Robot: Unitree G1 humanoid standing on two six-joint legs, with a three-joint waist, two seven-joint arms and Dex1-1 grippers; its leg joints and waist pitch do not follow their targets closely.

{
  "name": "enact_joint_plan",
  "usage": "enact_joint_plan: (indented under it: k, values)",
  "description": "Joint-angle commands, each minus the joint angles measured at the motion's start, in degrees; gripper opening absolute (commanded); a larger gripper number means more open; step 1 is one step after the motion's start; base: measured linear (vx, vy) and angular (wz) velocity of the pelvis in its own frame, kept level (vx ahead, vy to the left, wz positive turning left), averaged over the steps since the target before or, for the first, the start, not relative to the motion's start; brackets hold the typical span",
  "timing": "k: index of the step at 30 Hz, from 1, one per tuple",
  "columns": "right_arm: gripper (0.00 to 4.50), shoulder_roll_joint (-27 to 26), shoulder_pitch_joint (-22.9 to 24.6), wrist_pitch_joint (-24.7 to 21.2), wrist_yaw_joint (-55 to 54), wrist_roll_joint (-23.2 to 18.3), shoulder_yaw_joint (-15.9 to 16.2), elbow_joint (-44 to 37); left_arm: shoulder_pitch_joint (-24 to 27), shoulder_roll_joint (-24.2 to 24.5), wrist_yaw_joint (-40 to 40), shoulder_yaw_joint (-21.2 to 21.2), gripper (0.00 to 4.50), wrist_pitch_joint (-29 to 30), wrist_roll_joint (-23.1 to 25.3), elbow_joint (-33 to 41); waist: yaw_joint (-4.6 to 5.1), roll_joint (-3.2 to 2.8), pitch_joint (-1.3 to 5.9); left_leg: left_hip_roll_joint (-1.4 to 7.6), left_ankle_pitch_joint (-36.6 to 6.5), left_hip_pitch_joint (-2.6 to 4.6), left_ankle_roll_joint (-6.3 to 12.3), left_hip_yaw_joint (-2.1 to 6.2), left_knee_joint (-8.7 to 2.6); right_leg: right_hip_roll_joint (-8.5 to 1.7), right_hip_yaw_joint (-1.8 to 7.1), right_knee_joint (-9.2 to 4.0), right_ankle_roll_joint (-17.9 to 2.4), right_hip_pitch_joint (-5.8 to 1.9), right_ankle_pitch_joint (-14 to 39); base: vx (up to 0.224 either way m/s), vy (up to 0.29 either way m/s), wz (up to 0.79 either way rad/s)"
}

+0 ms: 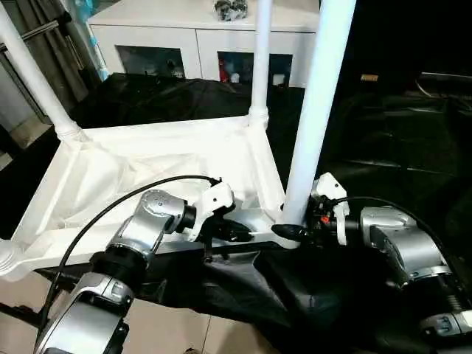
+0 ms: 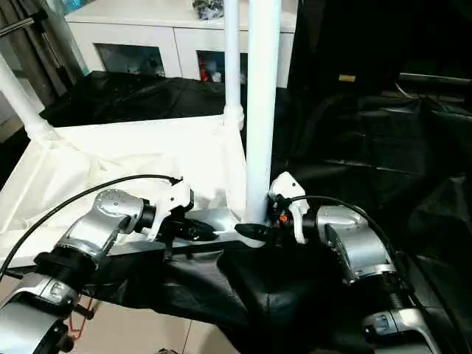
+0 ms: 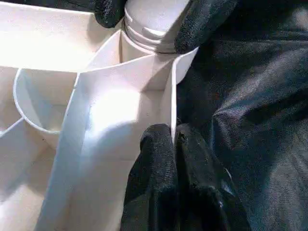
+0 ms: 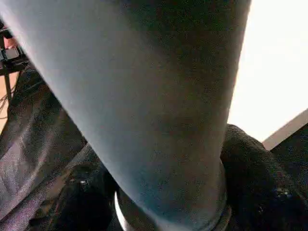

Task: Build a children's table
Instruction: Rotate leg to tighten

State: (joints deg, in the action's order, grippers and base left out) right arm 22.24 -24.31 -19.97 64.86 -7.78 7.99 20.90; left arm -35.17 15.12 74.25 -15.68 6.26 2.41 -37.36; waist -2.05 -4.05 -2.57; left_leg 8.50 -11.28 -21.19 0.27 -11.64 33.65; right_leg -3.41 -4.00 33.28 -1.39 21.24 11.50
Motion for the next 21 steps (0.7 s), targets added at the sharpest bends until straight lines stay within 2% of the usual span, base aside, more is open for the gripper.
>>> enact_joint_plan:
  k: [1, 4, 6, 7, 9, 10, 11, 12, 13, 14, 15, 16, 18, 19, 21]
  values:
    - [2.71, -2.8, 1.4, -1.4, 3.5, -0.4, 6.3, -1.3, 0.2, -2.4, -0.1, -2.4, 0.0, -0.2, -0.9, 1.5, 0.01, 0.94, 3.13, 5.81, -9.3, 0.84, 4.46, 2.61, -3.76, -6.4, 3.34, -3.66, -13.9, -1.89, 10.0, 0.0, 0.0, 0.0]
    - [2.62, -4.9, 1.6, -1.0, -0.5, -0.3, 5.1, 0.0, -0.1, -3.5, -2.5, -2.0, 0.0, -0.1, -0.3, 0.5, 0.04, 1.44, 3.13, 5.78, -9.3, 0.89, 4.4, 2.54, -3.74, -6.4, 3.37, -3.72, -13.6, -1.85, 11.1, 0.0, 0.0, 0.0]
    - [2.61, -5.7, 1.4, -0.6, -2.4, 0.0, 4.5, 0.8, -0.3, -3.9, -3.6, -1.8, 0.0, 0.0, -0.2, 0.1, 0.16, 1.17, 2.9, 5.78, -10.4, 0.89, 3.94, 2.62, -3.91, -6.45, 3.37, -4.01, -13.2, -1.67, 13.5, 0.0, 0.0, 0.0]
    - [2.61, -7.2, 0.7, 0.3, -6.5, 0.9, 3.3, 2.8, -0.7, -4.6, -5.3, -1.4, 0.0, 0.1, -0.1, -0.4, 0.27, 1.38, 2.86, 5.78, -11.1, 1.01, 3.62, 2.63, -3.98, -6.4, 3.37, -4.13, -12.9, -1.59, 14.7, 0.0, 0.0, 0.0]
    - [2.61, -9.6, -0.8, 0.7, -13.5, 2.4, 1.3, 6.5, -1.3, -6.0, -8.5, -0.5, 0.0, 0.8, 0.2, -1.3, 0.84, 1.21, 2.51, 5.6, -14.3, 1.3, 1.83, 2.73, -4.11, -6.5, 3.46, -4.61, -12.4, -1.09, 19.8, 0.0, 0.0, 0.0]
    - [2.6, -10.3, -1.4, 0.6, -15.8, 2.8, 0.7, 7.7, -1.6, -6.5, -9.8, -0.2, 0.0, 0.9, 0.4, -1.6, 1.31, 1.21, 2.32, 5.46, -17.5, 1.55, 0.21, 3.19, -4.25, -6.61, 3.4, -5.25, -10.7, -1.12, 25.6, 0.0, 0.0, 0.0]
    - [2.6, -11.3, -2.0, 0.8, -18.8, 3.1, -0.3, 9.3, -2.0, -7.1, -11.5, 0.1, 0.0, 1.3, 0.6, -2.2, 1.38, 1.23, 2.3, 5.61, -18.1, 1.67, -0.15, 3.33, -4.35, -6.59, 3.49, -5.26, -10.4, -1.01, 26.0, 0.0, 0.0, 0.0]
    - [2.6, -12.3, -2.7, 0.9, -21.5, 3.1, -1.3, 10.8, -2.4, -7.7, -13.1, 0.3, 0.0, 1.5, 0.9, -2.6, 1.64, 1.07, 2.3, 5.57, -18.8, 1.64, -0.47, 3.36, -4.45, -6.47, 3.49, -5.2, -10.3, -0.91, 26.0, 0.0, 0.0, 0.0]
    - [2.6, -13.5, -3.5, 0.9, -24.7, 3.1, -2.5, 12.5, -2.9, -8.5, -15.3, 0.6, 0.0, 1.7, 1.3, -3.2, 2.52, 0.69, 2.22, 5.54, -21.7, 1.91, -1.66, 3.55, -4.62, -6.32, 3.5, -5.24, -10.3, -0.6, 26.2, 0.0, 0.0, 0.0]
    - [2.6, -14.2, -3.9, 0.9, -26.2, 3.0, -3.0, 13.2, -3.2, -9.0, -16.8, 1.0, 0.0, 2.1, 1.4, -3.6, 2.72, 0.77, 2.24, 5.47, -22.4, 1.98, -1.94, 3.59, -4.64, -6.26, 3.46, -5.29, -10.3, -0.57, 26.2, 0.0, 0.0, 0.0]
    - [2.6, -16.0, -4.8, 1.0, -30.8, 3.1, -4.4, 14.9, -3.9, -10.6, -20.8, 1.9, 0.0, 3.2, 1.5, -4.3, 3.09, 0.19, 2.37, 5.48, -22.8, 1.92, -2.59, 3.7, -4.75, -6.3, 3.55, -5.1, -10.5, -0.68, 24.5, 0.0, 0.0, 0.0]
    - [2.6, -16.7, -5.2, 1.0, -32.8, 3.3, -4.9, 15.5, -4.2, -11.2, -22.4, 2.3, 0.0, 3.7, 1.5, -4.5, 3.46, 0.56, 2.52, 5.44, -22.8, 1.87, -2.73, 3.69, -4.78, -6.18, 3.54, -5.02, -11.0, -0.73, 22.5, 0.0, 0.0, 0.0]
    - [2.6, -19.0, -6.8, 2.8, -40.3, 5.1, -6.1, 18.5, -4.7, -13.5, -27.1, 3.6, 0.0, 5.1, 1.3, -4.6, 3.79, 0.49, 2.58, 5.2, -21.5, 1.62, -1.9, 3.45, -4.56, -6.37, 3.77, -4.94, -12.0, -0.8, 19.9, 0.0, 0.0, 0.0]
    - [2.6, -19.0, -6.8, 2.8, -40.3, 5.1, -6.1, 18.5, -4.7, -13.5, -27.1, 3.6, 0.0, 5.1, 1.3, -4.6, 3.96, 0.57, 2.77, 5.08, -19.4, 1.15, -0.97, 3.43, -4.45, -6.47, 3.68, -4.87, -12.4, -1.28, 18.5, 0.0, 0.0, 0.0]
    - [2.6, -20.4, -8.2, 4.0, -44.0, 5.5, -7.0, 20.7, -4.3, -15.1, -28.4, 4.1, 0.0, 6.0, 1.0, -3.6, 3.83, 0.67, 2.99, 5.06, -16.4, 1.08, 0.76, 3.13, -4.15, -6.42, 3.76, -4.74, -12.8, -1.29, 15.7, 0.0, 0.0, 0.0]
